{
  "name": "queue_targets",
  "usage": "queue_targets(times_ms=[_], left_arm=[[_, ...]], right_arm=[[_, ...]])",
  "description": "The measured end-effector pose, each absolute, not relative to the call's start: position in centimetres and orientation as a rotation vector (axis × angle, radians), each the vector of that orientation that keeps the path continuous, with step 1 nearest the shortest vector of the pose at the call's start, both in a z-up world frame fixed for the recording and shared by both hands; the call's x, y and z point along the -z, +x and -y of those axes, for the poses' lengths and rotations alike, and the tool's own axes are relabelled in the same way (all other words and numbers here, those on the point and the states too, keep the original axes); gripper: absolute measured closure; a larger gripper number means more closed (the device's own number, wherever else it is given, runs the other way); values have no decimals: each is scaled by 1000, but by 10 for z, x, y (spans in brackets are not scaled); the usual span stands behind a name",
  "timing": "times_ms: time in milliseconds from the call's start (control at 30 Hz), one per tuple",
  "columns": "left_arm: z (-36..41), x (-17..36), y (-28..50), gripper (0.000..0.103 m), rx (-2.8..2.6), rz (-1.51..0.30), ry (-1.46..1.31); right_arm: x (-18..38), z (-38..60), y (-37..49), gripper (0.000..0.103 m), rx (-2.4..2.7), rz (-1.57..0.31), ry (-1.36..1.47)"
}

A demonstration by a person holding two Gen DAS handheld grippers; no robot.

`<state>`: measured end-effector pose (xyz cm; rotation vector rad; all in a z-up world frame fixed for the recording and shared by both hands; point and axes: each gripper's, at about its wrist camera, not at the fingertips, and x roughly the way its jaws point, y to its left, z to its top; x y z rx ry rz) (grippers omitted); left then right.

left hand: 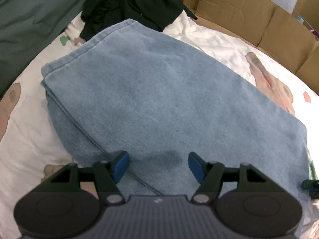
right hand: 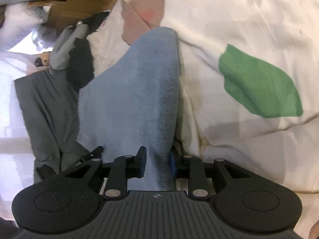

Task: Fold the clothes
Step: 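Lift the pinched blue towel edge up with the right gripper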

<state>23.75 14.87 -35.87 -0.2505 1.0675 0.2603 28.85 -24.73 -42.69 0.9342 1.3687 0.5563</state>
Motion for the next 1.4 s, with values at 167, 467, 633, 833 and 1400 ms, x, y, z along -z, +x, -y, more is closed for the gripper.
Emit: queue_targets(times_ms=[167,467,633,833,1400], left_arm=[[-149,355,236,37,-259,-1066,-232],[-144,330,226,39,-269,-1028,-165],[-152,326,224,39,-309,-1033,-173],[-145,322,231,39,-285,-1026,-149],[-122,320,249,39,-189,-991,-100]], right_arm=[[434,229,293,78,-561,-1396,937],[432,216,302,68,-573,-1393,958],[431,222,300,90,-561,-1395,944],[400,234,307,98,-609,-1344,1026],[362,298,337,98,-619,-1304,924]])
